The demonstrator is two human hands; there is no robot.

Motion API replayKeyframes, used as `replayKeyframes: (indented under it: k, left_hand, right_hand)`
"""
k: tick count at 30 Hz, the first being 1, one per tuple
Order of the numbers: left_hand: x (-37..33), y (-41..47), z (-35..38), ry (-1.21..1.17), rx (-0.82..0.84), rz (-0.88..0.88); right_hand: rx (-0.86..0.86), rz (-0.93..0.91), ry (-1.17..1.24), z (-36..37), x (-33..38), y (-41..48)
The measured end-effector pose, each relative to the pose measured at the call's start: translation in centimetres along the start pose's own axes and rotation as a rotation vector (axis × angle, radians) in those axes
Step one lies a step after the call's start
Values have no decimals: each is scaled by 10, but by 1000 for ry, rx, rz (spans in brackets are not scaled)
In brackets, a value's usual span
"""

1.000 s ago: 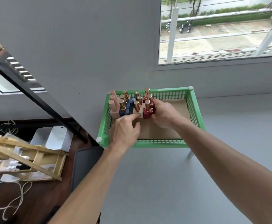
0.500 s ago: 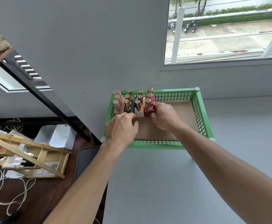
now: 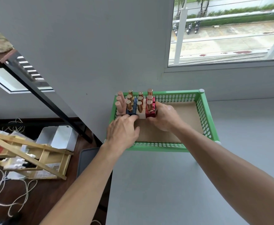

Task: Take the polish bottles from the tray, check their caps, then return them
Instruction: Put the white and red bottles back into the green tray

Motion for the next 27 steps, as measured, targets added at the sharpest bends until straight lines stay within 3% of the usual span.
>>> replayKeyframes:
  k: [16, 27]
  left_hand:
    - [-2, 5, -1, -19, 15, 32]
    - [-4, 6, -1, -30, 4, 50]
  right_hand:
    - [-66, 88, 31, 0, -2, 4]
    - [-124, 31, -16, 2, 1, 0]
Point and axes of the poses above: each hand's wrist, its own y-axis towards the middle knuckle, its own z-axis out of the palm, x = y × z, the point moved 8 cm from there along y, towards the middle knuckle, and after that the axes turned 14 degrees about -z, right-handed, at the moved point
